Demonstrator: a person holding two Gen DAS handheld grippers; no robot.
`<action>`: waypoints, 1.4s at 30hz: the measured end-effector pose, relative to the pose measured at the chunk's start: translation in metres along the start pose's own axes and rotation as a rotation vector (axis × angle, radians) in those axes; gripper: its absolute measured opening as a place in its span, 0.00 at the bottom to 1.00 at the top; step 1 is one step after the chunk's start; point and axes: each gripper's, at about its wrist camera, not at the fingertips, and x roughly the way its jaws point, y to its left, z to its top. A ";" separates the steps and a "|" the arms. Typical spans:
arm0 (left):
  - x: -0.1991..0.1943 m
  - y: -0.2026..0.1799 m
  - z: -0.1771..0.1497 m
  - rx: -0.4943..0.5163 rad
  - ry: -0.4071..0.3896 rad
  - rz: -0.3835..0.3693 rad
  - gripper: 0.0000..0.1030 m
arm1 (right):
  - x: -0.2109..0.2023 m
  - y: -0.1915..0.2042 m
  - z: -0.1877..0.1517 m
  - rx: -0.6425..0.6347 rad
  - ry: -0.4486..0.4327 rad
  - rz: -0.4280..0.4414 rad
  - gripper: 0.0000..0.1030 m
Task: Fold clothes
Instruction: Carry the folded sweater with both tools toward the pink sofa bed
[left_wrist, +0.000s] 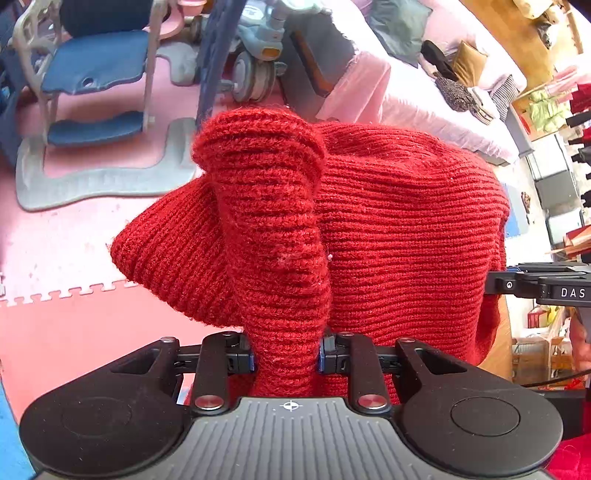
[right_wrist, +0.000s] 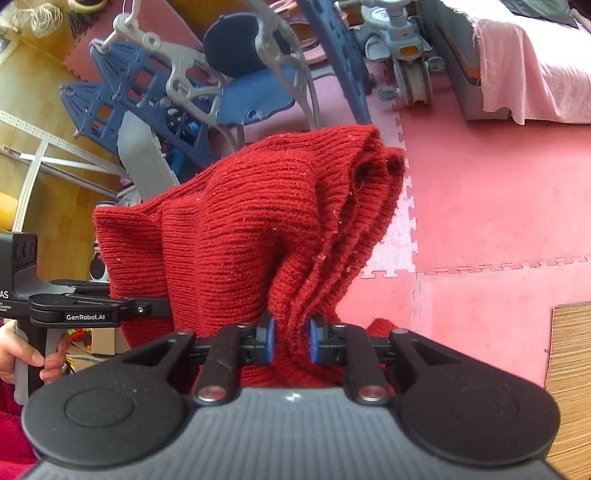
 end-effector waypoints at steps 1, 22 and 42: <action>0.004 -0.020 0.006 0.015 -0.006 0.011 0.26 | -0.009 -0.014 -0.001 0.005 -0.014 0.008 0.18; 0.085 -0.346 0.087 0.286 0.019 -0.061 0.26 | -0.216 -0.260 -0.029 0.102 -0.270 -0.054 0.18; 0.087 -0.375 0.071 0.482 0.085 -0.117 0.26 | -0.229 -0.259 -0.117 0.327 -0.351 -0.084 0.18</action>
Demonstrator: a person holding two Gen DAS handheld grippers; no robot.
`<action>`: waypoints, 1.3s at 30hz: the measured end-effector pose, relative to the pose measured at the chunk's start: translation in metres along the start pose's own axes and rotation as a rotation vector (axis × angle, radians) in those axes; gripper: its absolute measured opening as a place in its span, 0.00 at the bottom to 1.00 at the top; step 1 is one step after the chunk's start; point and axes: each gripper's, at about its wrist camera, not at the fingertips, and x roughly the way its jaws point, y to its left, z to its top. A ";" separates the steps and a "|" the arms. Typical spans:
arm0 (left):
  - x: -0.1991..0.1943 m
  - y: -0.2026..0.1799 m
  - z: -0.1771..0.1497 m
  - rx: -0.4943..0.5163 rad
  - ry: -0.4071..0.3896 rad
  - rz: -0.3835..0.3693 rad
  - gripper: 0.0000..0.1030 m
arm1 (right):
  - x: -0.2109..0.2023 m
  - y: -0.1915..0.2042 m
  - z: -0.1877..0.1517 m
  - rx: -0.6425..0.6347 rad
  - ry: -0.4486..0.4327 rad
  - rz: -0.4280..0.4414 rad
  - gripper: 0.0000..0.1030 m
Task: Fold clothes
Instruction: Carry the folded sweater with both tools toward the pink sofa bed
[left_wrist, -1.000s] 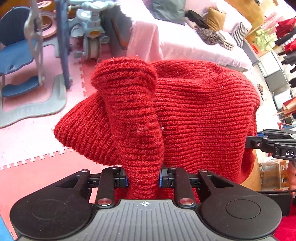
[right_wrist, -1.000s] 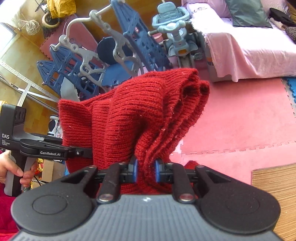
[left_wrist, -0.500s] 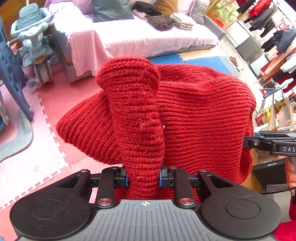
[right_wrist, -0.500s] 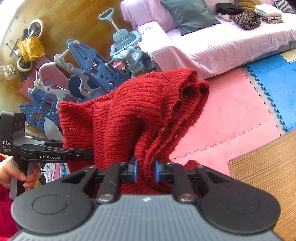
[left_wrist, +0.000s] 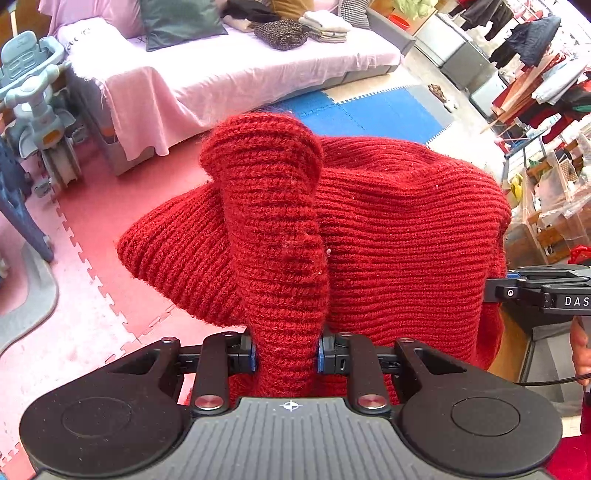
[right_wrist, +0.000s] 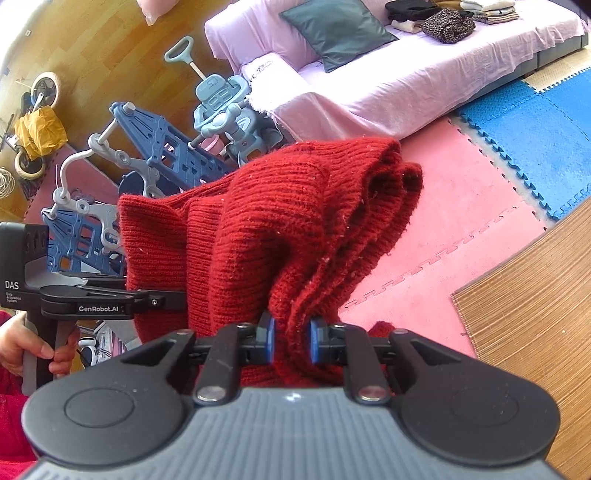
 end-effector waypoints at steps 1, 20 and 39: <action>0.005 0.001 0.001 0.005 0.007 -0.004 0.26 | -0.001 -0.002 -0.003 0.009 -0.002 -0.005 0.18; 0.116 -0.103 0.084 -0.033 0.034 0.008 0.26 | -0.040 -0.143 0.069 -0.023 0.057 0.019 0.18; 0.177 -0.207 0.182 -0.046 0.040 0.033 0.26 | -0.071 -0.261 0.158 -0.015 0.050 0.039 0.18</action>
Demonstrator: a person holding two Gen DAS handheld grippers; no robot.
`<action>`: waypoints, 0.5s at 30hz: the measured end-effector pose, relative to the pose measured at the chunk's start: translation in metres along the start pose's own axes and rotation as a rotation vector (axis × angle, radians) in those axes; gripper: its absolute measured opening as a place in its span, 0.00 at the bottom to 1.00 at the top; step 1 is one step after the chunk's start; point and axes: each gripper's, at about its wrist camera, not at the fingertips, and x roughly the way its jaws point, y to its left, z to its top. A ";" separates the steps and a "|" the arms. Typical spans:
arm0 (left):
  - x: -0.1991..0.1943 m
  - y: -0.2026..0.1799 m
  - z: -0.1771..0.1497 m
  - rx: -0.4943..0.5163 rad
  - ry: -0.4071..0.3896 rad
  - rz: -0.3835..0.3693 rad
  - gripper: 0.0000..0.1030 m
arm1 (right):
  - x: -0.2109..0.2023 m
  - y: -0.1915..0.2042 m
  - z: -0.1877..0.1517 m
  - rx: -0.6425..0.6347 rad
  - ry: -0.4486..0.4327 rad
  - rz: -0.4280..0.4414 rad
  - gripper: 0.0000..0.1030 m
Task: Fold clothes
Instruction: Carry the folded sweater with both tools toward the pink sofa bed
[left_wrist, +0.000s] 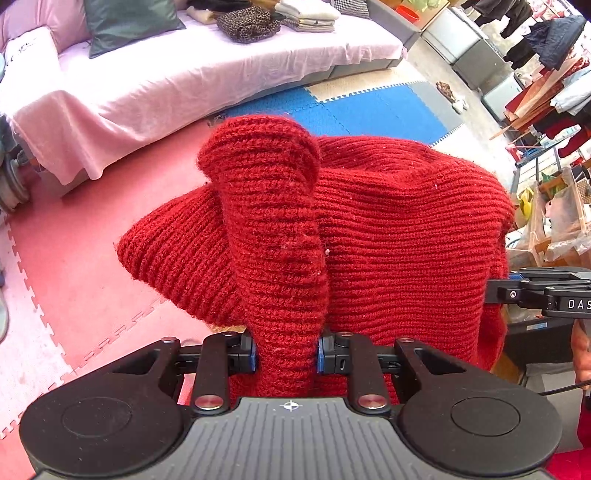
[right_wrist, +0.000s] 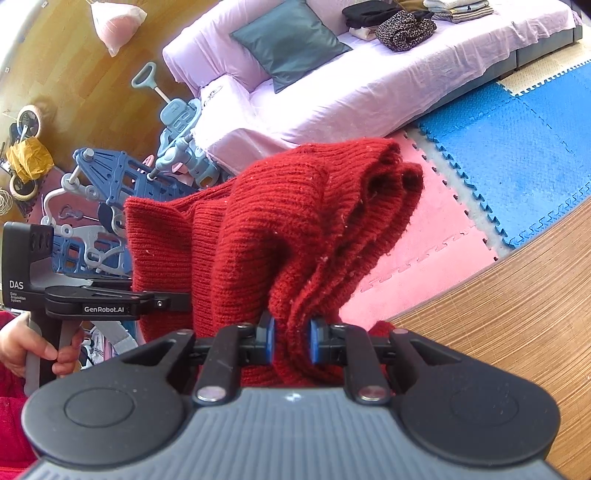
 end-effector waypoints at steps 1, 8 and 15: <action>0.004 0.000 0.009 0.001 0.002 0.003 0.26 | 0.002 -0.004 0.006 0.003 0.000 0.000 0.18; 0.027 0.013 0.083 -0.016 -0.012 -0.019 0.26 | 0.016 -0.030 0.069 0.012 0.015 0.000 0.18; 0.039 0.017 0.152 -0.030 -0.037 -0.004 0.26 | 0.028 -0.038 0.135 -0.048 0.019 0.000 0.18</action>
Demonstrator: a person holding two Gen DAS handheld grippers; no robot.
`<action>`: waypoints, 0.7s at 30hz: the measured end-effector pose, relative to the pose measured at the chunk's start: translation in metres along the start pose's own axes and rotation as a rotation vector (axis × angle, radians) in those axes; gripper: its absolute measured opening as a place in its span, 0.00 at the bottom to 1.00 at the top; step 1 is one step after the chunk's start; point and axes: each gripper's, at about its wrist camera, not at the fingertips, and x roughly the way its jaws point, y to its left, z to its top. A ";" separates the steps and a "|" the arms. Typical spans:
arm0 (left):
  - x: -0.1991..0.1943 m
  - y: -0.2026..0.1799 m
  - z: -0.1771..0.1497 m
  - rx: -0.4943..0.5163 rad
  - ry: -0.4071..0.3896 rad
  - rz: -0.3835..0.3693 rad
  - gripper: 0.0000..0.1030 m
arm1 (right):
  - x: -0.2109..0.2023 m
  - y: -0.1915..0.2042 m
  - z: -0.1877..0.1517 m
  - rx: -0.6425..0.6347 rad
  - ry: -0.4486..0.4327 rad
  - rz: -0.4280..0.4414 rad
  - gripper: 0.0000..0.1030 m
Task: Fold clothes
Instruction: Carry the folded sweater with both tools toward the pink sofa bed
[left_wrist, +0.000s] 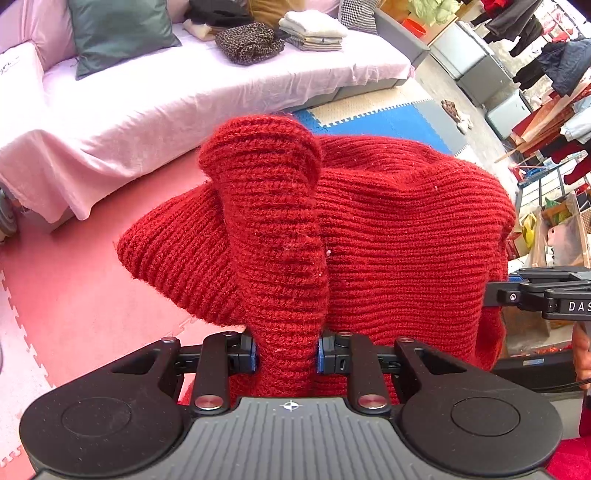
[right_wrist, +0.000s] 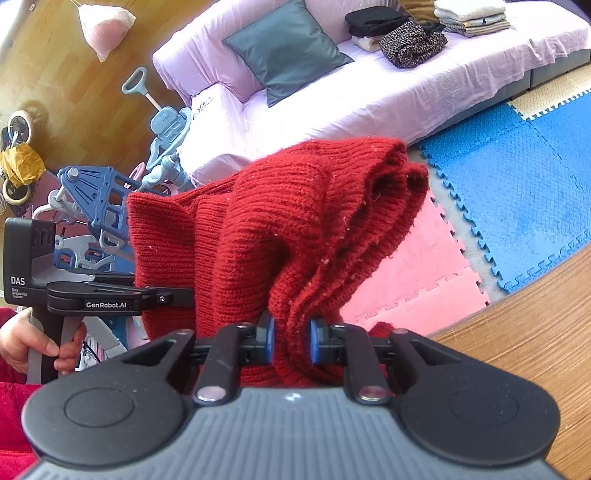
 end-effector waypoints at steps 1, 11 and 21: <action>0.000 -0.002 0.008 -0.002 -0.003 0.007 0.26 | 0.001 -0.003 0.007 0.001 -0.005 0.005 0.18; 0.004 -0.028 0.053 -0.092 -0.059 0.096 0.26 | 0.006 -0.027 0.056 -0.066 0.054 0.068 0.18; 0.029 -0.082 0.031 -0.274 -0.108 0.148 0.26 | -0.008 -0.065 0.090 -0.213 0.180 0.125 0.18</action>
